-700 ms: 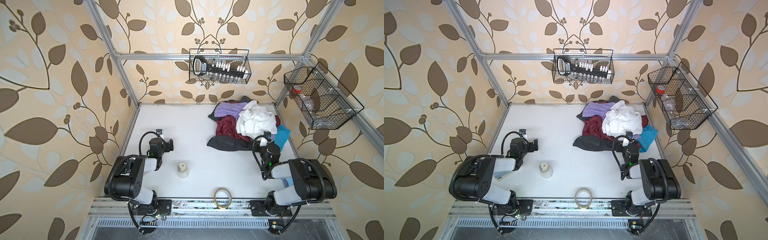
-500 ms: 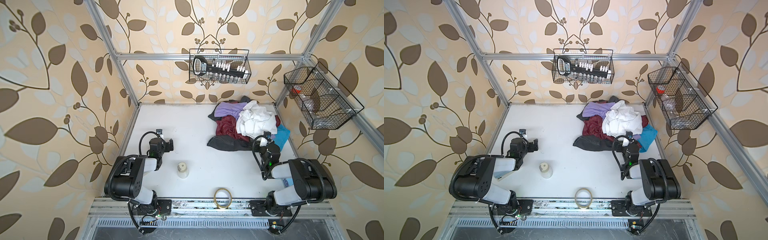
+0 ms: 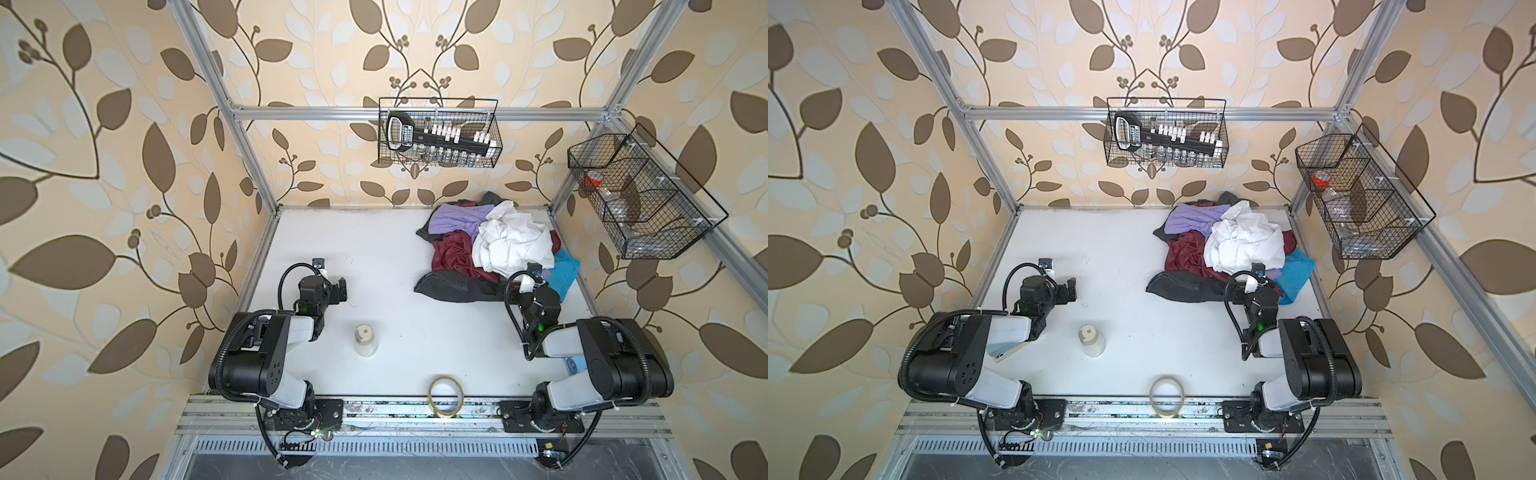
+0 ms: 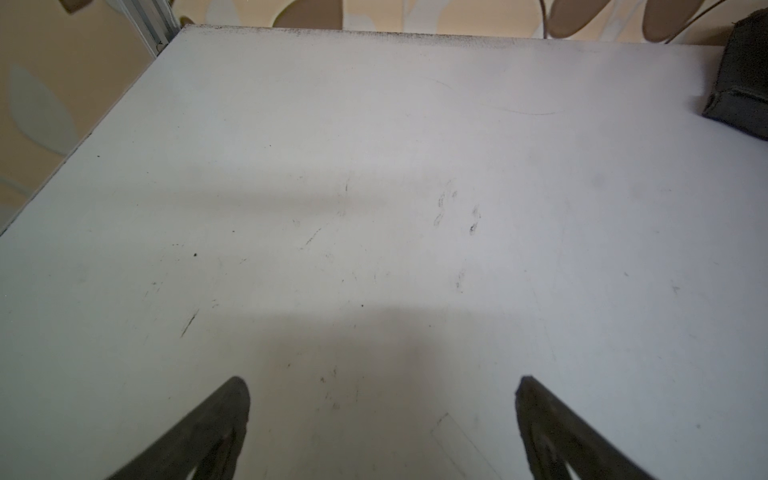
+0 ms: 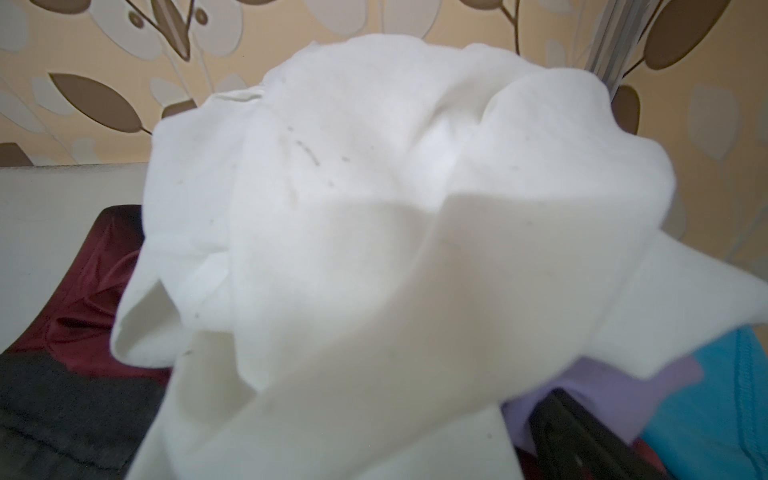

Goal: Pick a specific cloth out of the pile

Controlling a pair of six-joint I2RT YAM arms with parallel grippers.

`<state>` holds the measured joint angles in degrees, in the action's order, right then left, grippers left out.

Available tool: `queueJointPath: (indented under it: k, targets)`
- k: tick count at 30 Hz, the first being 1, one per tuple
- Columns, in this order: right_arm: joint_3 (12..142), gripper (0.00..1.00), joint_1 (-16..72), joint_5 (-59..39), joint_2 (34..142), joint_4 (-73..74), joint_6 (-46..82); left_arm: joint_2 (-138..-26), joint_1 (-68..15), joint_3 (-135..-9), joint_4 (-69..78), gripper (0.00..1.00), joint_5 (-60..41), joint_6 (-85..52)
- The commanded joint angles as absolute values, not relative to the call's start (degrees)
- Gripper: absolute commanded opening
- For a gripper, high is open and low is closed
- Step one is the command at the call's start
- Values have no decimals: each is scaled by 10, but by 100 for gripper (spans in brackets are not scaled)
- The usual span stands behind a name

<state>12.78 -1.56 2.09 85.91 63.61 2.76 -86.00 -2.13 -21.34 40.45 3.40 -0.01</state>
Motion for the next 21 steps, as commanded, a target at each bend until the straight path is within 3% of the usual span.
queueJointPath:
  k: [1, 10, 15, 21]
  targets:
    - [137, 100, -15, 13, 858, 643, 30, -860, -13, -229, 413, 99, 29, 0]
    - [141, 100, -13, 26, 844, 634, 33, -855, -13, -225, 417, 99, 33, 0]
    - [179, 100, -8, 77, 743, 459, 61, -767, -17, -292, 227, 99, 106, -38]
    - [226, 100, 10, 154, 647, 291, 93, -639, -18, -292, 139, 99, 93, -83]
